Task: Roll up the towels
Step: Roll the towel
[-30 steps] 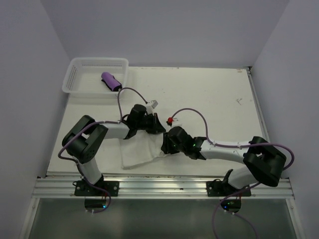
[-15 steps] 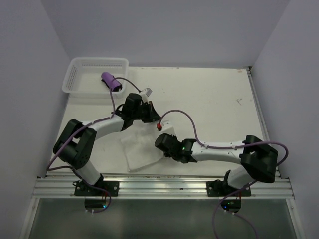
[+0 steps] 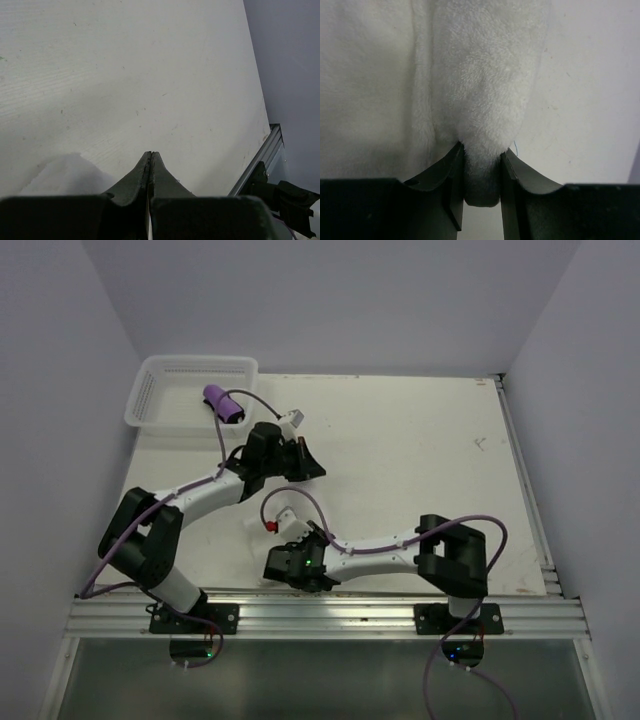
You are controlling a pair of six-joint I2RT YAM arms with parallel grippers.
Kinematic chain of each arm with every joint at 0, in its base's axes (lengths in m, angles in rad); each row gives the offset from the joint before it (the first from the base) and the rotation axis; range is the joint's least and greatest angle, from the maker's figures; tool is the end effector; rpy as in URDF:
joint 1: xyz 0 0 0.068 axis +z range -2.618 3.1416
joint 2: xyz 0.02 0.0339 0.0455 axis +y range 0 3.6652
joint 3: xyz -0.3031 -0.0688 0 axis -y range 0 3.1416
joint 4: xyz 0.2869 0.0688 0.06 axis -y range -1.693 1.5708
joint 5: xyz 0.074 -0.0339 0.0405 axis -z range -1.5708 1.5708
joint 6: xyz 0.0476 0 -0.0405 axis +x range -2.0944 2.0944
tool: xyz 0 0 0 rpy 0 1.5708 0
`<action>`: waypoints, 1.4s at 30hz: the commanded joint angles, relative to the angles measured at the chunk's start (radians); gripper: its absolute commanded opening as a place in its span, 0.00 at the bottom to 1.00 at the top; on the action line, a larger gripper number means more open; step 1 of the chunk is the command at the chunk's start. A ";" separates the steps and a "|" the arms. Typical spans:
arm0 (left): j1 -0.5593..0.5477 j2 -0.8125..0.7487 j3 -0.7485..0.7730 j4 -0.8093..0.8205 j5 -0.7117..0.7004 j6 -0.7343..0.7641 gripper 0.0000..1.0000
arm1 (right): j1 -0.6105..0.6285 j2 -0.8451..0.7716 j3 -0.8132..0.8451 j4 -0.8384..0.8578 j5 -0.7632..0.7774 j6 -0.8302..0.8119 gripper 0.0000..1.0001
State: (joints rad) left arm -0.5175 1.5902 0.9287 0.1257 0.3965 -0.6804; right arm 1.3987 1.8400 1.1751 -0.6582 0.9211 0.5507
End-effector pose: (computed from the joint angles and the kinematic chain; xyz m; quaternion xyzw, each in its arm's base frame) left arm 0.3303 -0.2092 0.2274 0.0278 0.8571 -0.4148 0.3041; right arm 0.1039 0.3764 0.1762 -0.3157 0.8328 -0.1560 0.4271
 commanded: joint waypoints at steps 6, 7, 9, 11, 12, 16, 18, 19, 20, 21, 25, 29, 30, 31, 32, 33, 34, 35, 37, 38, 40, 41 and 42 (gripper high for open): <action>-0.019 -0.053 -0.067 0.026 0.018 -0.019 0.00 | 0.106 0.217 0.227 -0.342 0.168 0.038 0.17; -0.024 -0.056 -0.082 0.028 0.015 -0.019 0.00 | 0.109 0.231 0.253 -0.372 0.167 0.038 0.18; -0.041 -0.062 -0.102 0.040 0.011 -0.024 0.00 | 0.114 0.273 0.287 -0.420 0.180 0.052 0.18; -0.055 -0.065 -0.137 0.048 0.007 -0.033 0.00 | 0.115 0.300 0.328 -0.481 0.186 0.066 0.18; -0.058 -0.068 -0.152 0.070 0.007 -0.039 0.00 | 0.117 0.324 0.340 -0.497 0.186 0.071 0.19; -0.068 -0.081 -0.217 0.094 0.001 -0.051 0.00 | 0.117 0.356 0.374 -0.531 0.162 0.080 0.19; -0.073 -0.098 -0.232 0.098 -0.007 -0.054 0.00 | 0.117 0.367 0.382 -0.535 0.150 0.081 0.19; -0.073 -0.114 -0.247 0.098 -0.010 -0.054 0.00 | 0.117 0.378 0.388 -0.537 0.147 0.075 0.20; -0.073 -0.122 -0.257 0.106 -0.018 -0.054 0.00 | 0.117 0.380 0.391 -0.538 0.144 0.074 0.20; -0.073 -0.130 -0.269 0.115 -0.024 -0.054 0.00 | 0.117 0.383 0.396 -0.538 0.136 0.074 0.21; -0.073 -0.141 -0.333 0.170 -0.021 -0.076 0.00 | 0.118 0.393 0.420 -0.523 0.119 0.048 0.23; -0.073 -0.134 -0.367 0.222 -0.028 -0.084 0.00 | 0.117 0.427 0.455 -0.538 0.111 0.035 0.23; -0.075 -0.131 -0.379 0.232 -0.042 -0.079 0.00 | 0.117 0.429 0.459 -0.535 0.108 0.029 0.24; -0.075 -0.128 -0.384 0.235 -0.054 -0.065 0.00 | 0.117 0.430 0.462 -0.531 0.107 0.022 0.24; -0.075 -0.125 -0.389 0.239 -0.065 -0.058 0.00 | 0.117 0.432 0.463 -0.528 0.104 0.017 0.24; -0.073 -0.119 -0.395 0.241 -0.080 -0.050 0.00 | 0.118 0.430 0.469 -0.528 0.105 0.014 0.25; -0.075 -0.112 -0.395 0.235 -0.100 -0.038 0.00 | 0.117 0.429 0.471 -0.529 0.104 0.011 0.26; -0.075 -0.108 -0.395 0.220 -0.117 -0.038 0.00 | 0.118 0.427 0.472 -0.529 0.110 0.006 0.26; -0.075 -0.101 -0.406 0.232 -0.137 -0.033 0.00 | 0.120 0.418 0.475 -0.529 0.116 0.000 0.27; -0.075 -0.096 -0.409 0.241 -0.140 -0.034 0.00 | 0.120 0.415 0.475 -0.528 0.120 -0.003 0.28; -0.075 -0.082 -0.421 0.258 -0.156 -0.030 0.00 | 0.120 0.397 0.469 -0.518 0.133 -0.003 0.33; -0.075 -0.078 -0.427 0.276 -0.160 -0.030 0.00 | 0.121 0.390 0.465 -0.515 0.136 -0.003 0.35; -0.075 -0.069 -0.442 0.287 -0.165 -0.031 0.00 | 0.120 0.371 0.454 -0.508 0.143 -0.003 0.38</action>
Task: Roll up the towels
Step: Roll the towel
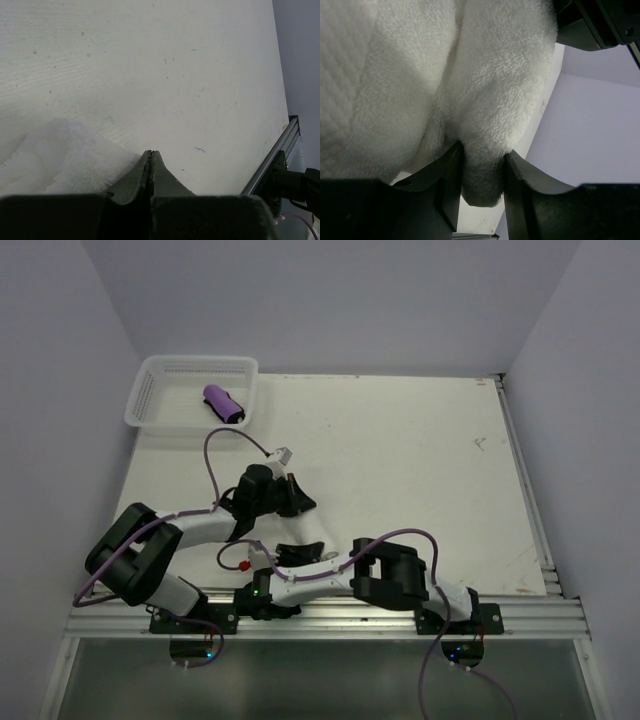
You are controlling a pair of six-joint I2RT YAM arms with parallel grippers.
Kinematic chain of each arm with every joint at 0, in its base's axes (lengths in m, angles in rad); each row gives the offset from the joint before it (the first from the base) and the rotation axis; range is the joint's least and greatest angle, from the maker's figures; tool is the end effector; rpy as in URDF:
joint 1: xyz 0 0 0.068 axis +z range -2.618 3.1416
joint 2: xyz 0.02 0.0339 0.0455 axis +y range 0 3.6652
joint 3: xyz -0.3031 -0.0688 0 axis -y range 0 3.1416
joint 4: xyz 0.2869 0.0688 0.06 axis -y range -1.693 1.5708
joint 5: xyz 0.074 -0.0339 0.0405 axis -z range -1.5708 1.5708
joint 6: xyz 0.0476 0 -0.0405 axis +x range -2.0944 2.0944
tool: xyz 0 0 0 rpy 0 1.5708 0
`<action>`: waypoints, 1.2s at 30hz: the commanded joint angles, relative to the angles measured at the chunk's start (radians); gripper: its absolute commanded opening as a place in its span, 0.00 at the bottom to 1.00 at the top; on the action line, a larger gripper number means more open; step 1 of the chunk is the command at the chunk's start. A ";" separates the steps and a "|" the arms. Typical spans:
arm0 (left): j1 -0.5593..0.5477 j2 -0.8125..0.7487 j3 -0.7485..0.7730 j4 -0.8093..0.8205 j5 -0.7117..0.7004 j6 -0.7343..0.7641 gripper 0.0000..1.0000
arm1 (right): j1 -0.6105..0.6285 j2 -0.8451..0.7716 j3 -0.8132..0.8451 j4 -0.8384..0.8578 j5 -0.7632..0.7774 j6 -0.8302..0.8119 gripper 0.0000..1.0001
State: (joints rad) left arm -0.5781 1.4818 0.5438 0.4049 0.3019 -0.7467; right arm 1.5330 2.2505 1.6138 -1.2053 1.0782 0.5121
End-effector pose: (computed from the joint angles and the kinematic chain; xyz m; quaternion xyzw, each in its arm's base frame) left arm 0.2552 -0.1834 0.1588 0.0020 0.8617 -0.4045 0.3063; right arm 0.0590 0.4491 0.1339 -0.4760 0.7080 -0.3641 0.3736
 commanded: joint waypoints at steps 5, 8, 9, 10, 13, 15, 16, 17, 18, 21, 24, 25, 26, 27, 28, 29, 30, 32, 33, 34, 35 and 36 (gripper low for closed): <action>-0.012 0.031 -0.107 0.064 -0.112 0.023 0.00 | -0.014 -0.112 -0.035 0.081 -0.014 0.052 0.45; -0.012 -0.003 -0.154 0.103 -0.161 0.012 0.00 | -0.014 -0.159 -0.072 0.101 -0.001 0.074 0.49; -0.012 -0.015 -0.168 0.104 -0.179 0.012 0.00 | -0.014 -0.175 -0.090 0.113 -0.001 0.075 0.51; -0.012 -0.018 -0.173 0.109 -0.185 0.013 0.00 | -0.016 -0.189 -0.101 0.121 0.002 0.078 0.51; -0.012 -0.012 -0.182 0.121 -0.191 0.020 0.00 | -0.016 -0.233 -0.123 0.127 0.009 0.101 0.53; -0.012 -0.011 -0.203 0.144 -0.199 0.017 0.00 | -0.014 -0.272 -0.137 0.138 0.012 0.108 0.54; -0.012 -0.012 -0.211 0.153 -0.205 0.006 0.00 | -0.016 -0.288 -0.141 0.139 0.012 0.112 0.54; -0.012 -0.012 -0.217 0.156 -0.217 0.004 0.00 | -0.017 -0.301 -0.146 0.139 0.014 0.121 0.54; -0.012 -0.017 -0.229 0.160 -0.231 0.000 0.00 | -0.017 -0.336 -0.163 0.144 0.008 0.124 0.55; -0.012 -0.023 -0.245 0.164 -0.248 -0.006 0.00 | -0.024 -0.415 -0.221 0.212 -0.021 0.131 0.55; -0.012 -0.023 -0.254 0.167 -0.256 -0.014 0.00 | -0.025 -0.474 -0.294 0.263 -0.034 0.118 0.56; -0.012 -0.023 -0.255 0.173 -0.256 -0.017 0.00 | -0.025 -0.515 -0.314 0.292 -0.035 0.121 0.56; -0.012 -0.022 -0.255 0.175 -0.256 -0.019 0.00 | -0.025 -0.538 -0.337 0.311 -0.038 0.123 0.56; -0.012 -0.023 -0.260 0.176 -0.254 -0.020 0.00 | -0.025 -0.564 -0.389 0.326 -0.038 0.135 0.56; -0.012 -0.023 -0.258 0.176 -0.254 -0.022 0.00 | -0.027 -0.635 -0.419 0.379 -0.055 0.137 0.56; -0.012 -0.025 -0.262 0.178 -0.256 -0.022 0.00 | -0.031 -0.670 -0.448 0.418 -0.072 0.128 0.56; -0.012 -0.026 -0.263 0.178 -0.259 -0.022 0.00 | -0.037 -0.715 -0.507 0.508 -0.092 0.100 0.56; -0.012 -0.026 -0.265 0.178 -0.257 -0.020 0.00 | -0.071 -0.833 -0.566 0.602 -0.184 0.076 0.57; -0.012 -0.028 -0.265 0.178 -0.259 -0.020 0.00 | -0.092 -0.870 -0.619 0.689 -0.234 0.069 0.57; -0.012 -0.029 -0.266 0.179 -0.257 -0.022 0.00 | -0.118 -0.905 -0.647 0.732 -0.282 0.065 0.57; -0.012 -0.031 -0.271 0.181 -0.257 -0.023 0.00 | -0.179 -0.983 -0.676 0.778 -0.393 0.068 0.58; -0.012 -0.034 -0.272 0.184 -0.256 -0.025 0.00 | -0.215 -1.015 -0.737 0.868 -0.452 0.074 0.59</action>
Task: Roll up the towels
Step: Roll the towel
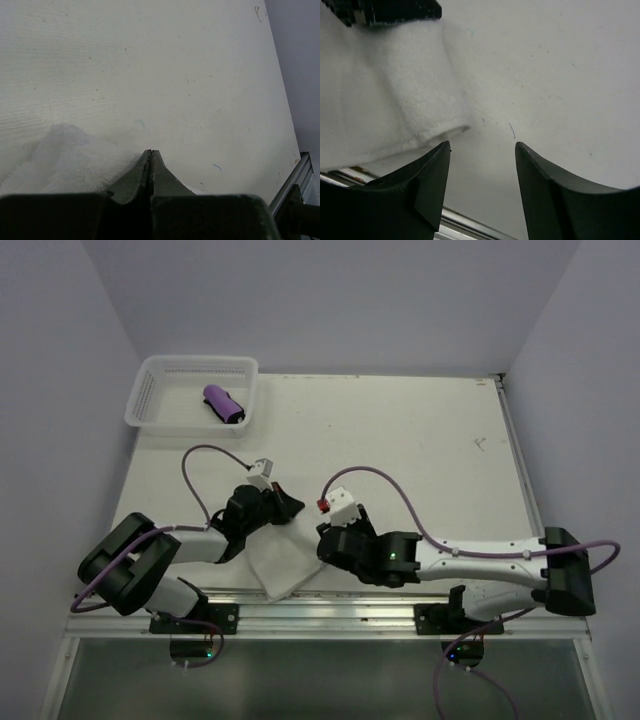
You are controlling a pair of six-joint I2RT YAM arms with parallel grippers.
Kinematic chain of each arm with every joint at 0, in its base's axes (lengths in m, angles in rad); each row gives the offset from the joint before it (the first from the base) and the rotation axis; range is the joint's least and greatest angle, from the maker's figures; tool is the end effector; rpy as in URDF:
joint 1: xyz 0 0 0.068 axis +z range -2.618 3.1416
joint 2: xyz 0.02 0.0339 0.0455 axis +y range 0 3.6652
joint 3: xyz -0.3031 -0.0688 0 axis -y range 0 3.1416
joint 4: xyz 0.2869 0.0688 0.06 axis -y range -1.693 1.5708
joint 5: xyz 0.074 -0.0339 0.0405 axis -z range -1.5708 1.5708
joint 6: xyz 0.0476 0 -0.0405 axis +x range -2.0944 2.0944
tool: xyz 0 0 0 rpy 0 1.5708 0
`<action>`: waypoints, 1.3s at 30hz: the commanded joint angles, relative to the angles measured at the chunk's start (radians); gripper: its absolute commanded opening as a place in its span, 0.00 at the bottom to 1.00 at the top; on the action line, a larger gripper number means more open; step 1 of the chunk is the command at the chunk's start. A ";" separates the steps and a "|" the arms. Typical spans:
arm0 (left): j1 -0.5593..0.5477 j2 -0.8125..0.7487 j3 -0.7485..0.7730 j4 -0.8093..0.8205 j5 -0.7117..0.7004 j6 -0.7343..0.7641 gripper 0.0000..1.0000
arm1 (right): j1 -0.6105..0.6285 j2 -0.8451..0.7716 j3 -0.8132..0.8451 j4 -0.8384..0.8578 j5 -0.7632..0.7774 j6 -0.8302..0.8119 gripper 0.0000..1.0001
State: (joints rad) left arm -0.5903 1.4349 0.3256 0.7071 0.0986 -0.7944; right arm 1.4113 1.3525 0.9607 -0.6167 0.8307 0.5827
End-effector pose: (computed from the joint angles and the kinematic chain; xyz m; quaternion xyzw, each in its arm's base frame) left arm 0.2234 -0.1553 0.1361 -0.0578 0.8315 -0.3833 0.3978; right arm 0.0822 0.2896 0.2655 -0.2514 0.8498 0.0028 0.4634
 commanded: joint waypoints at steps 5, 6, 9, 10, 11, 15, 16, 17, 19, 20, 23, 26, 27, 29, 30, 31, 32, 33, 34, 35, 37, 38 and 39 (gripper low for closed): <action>0.000 -0.001 -0.056 -0.129 -0.057 0.043 0.00 | -0.316 -0.237 -0.195 0.448 -0.507 0.061 0.63; 0.000 -0.008 -0.057 -0.129 -0.059 0.046 0.00 | -0.337 -0.230 -0.200 0.463 -0.584 0.081 0.63; 0.000 -0.016 -0.059 -0.124 -0.054 0.053 0.00 | -0.393 -0.167 -0.200 0.501 -0.714 0.114 0.65; 0.000 -0.016 -0.059 -0.118 -0.051 0.055 0.00 | -0.403 -0.147 -0.203 0.515 -0.735 0.123 0.65; 0.000 -0.014 -0.059 -0.118 -0.050 0.055 0.00 | -0.406 -0.129 -0.206 0.531 -0.757 0.131 0.65; 0.000 -0.019 -0.063 -0.113 -0.043 0.057 0.00 | -0.429 -0.041 -0.230 0.594 -0.809 0.161 0.66; 0.000 -0.021 -0.065 -0.110 -0.043 0.058 0.00 | -0.430 -0.006 -0.229 0.591 -0.803 0.157 0.66; 0.000 -0.019 -0.065 -0.112 -0.042 0.060 0.00 | -0.430 0.016 -0.224 0.585 -0.805 0.145 0.66; 0.000 -0.024 -0.066 -0.112 -0.039 0.060 0.00 | -0.428 0.048 -0.229 0.586 -0.812 0.135 0.66; 0.000 -0.025 -0.066 -0.112 -0.039 0.060 0.00 | -0.428 0.069 -0.253 0.600 -0.826 0.134 0.66; 0.000 -0.028 -0.068 -0.110 -0.039 0.060 0.00 | -0.423 0.094 -0.290 0.673 -0.881 0.138 0.66; 0.000 -0.033 -0.074 -0.113 -0.049 0.058 0.00 | -0.404 0.111 -0.319 0.716 -0.906 0.140 0.66; 0.000 -0.033 -0.074 -0.115 -0.051 0.060 0.00 | -0.396 0.118 -0.321 0.719 -0.903 0.140 0.66; 0.001 -0.037 -0.076 -0.124 -0.062 0.060 0.00 | -0.370 0.138 -0.317 0.718 -0.901 0.140 0.65; 0.004 -0.039 -0.079 -0.124 -0.068 0.058 0.00 | -0.358 0.158 -0.310 0.724 -0.900 0.138 0.65; 0.006 -0.041 -0.082 -0.118 -0.066 0.055 0.00 | -0.338 0.169 -0.307 0.723 -0.892 0.138 0.65; 0.009 -0.044 -0.083 -0.118 -0.063 0.054 0.00 | -0.328 0.180 -0.300 0.724 -0.887 0.138 0.64; 0.009 -0.044 -0.082 -0.116 -0.060 0.049 0.00 | -0.322 0.200 -0.297 0.727 -0.878 0.138 0.63; 0.010 -0.045 -0.079 -0.121 -0.059 0.049 0.00 | -0.310 0.209 -0.293 0.726 -0.869 0.137 0.61; 0.010 -0.045 -0.074 -0.123 -0.054 0.049 0.00 | -0.307 0.215 -0.290 0.724 -0.863 0.138 0.52; 0.010 -0.048 -0.057 -0.141 -0.054 0.055 0.00 | -0.298 0.234 -0.267 0.700 -0.841 0.137 0.34; 0.010 -0.048 -0.051 -0.150 -0.056 0.057 0.00 | -0.293 0.235 -0.257 0.686 -0.832 0.132 0.30; 0.010 -0.051 -0.043 -0.161 -0.054 0.061 0.00 | -0.288 0.235 -0.229 0.642 -0.814 0.112 0.26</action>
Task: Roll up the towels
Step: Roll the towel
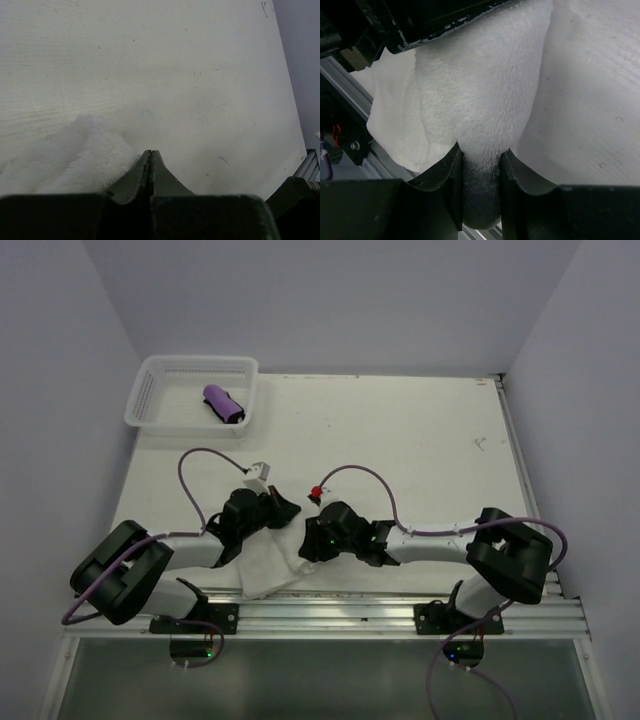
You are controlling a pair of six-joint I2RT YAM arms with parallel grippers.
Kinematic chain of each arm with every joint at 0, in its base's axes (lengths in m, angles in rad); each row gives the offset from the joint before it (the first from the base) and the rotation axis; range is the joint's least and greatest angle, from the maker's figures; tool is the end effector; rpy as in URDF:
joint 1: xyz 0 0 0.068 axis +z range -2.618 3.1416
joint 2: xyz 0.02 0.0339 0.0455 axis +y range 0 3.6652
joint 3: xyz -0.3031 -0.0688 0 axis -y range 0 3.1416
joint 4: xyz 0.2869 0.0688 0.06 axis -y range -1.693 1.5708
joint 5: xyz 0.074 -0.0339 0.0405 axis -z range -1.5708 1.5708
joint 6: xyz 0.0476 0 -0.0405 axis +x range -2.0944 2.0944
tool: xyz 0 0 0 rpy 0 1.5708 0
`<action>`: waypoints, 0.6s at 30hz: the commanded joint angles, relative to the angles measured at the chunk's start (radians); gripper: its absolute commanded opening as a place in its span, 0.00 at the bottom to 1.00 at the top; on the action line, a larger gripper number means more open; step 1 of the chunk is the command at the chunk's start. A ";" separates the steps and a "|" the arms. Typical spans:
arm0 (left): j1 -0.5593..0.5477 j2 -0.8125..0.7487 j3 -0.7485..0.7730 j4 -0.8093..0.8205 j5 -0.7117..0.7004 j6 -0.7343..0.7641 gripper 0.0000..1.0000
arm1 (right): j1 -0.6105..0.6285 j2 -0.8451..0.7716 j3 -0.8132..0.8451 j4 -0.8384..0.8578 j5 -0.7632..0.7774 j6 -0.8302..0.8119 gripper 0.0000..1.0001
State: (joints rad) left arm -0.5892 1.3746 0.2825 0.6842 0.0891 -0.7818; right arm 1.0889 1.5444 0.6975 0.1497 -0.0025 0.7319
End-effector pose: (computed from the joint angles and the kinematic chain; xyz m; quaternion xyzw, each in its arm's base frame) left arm 0.2120 -0.1468 0.1356 -0.0559 0.8333 -0.3762 0.4012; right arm 0.1576 0.3015 0.1632 -0.1614 0.8916 0.3348 0.2586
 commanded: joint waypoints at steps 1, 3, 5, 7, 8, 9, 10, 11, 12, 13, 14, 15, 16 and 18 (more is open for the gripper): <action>0.012 0.006 0.009 -0.168 -0.045 0.050 0.00 | 0.040 0.037 0.051 -0.146 0.062 -0.048 0.24; 0.019 -0.012 0.040 -0.202 -0.052 0.053 0.00 | 0.049 0.030 0.094 -0.231 0.113 -0.080 0.19; 0.028 -0.032 0.075 -0.250 -0.048 0.059 0.04 | 0.054 0.019 0.118 -0.277 0.174 -0.100 0.15; 0.034 -0.051 0.115 -0.297 -0.045 0.065 0.09 | 0.060 0.013 0.149 -0.344 0.217 -0.123 0.12; 0.040 -0.068 0.128 -0.317 -0.043 0.070 0.15 | 0.066 0.008 0.157 -0.364 0.264 -0.132 0.12; 0.043 -0.077 0.144 -0.334 -0.045 0.075 0.18 | 0.071 0.005 0.172 -0.407 0.295 -0.147 0.12; 0.046 -0.086 0.174 -0.368 -0.045 0.076 0.20 | 0.084 0.005 0.180 -0.429 0.323 -0.155 0.11; 0.051 -0.094 0.188 -0.383 -0.043 0.078 0.21 | 0.089 0.005 0.186 -0.450 0.349 -0.160 0.11; 0.057 -0.110 0.205 -0.399 -0.042 0.082 0.22 | 0.094 0.006 0.197 -0.481 0.401 -0.169 0.11; 0.058 -0.117 0.236 -0.426 -0.042 0.085 0.22 | 0.104 0.006 0.200 -0.496 0.427 -0.169 0.11; 0.063 -0.129 0.250 -0.440 -0.042 0.087 0.23 | 0.109 0.006 0.207 -0.510 0.456 -0.169 0.11; 0.063 -0.135 0.263 -0.463 -0.038 0.090 0.23 | 0.115 0.011 0.211 -0.538 0.508 -0.173 0.11; 0.065 -0.138 0.286 -0.471 -0.034 0.092 0.23 | 0.129 0.013 0.215 -0.551 0.544 -0.172 0.11; 0.065 -0.152 0.305 -0.486 -0.023 0.092 0.23 | 0.146 0.025 0.235 -0.594 0.643 -0.184 0.11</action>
State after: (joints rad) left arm -0.5335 1.2564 0.5289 0.2653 0.0792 -0.7280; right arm 1.2198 1.5513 0.9054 -0.2577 0.3988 0.6010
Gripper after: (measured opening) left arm 0.228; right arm 0.310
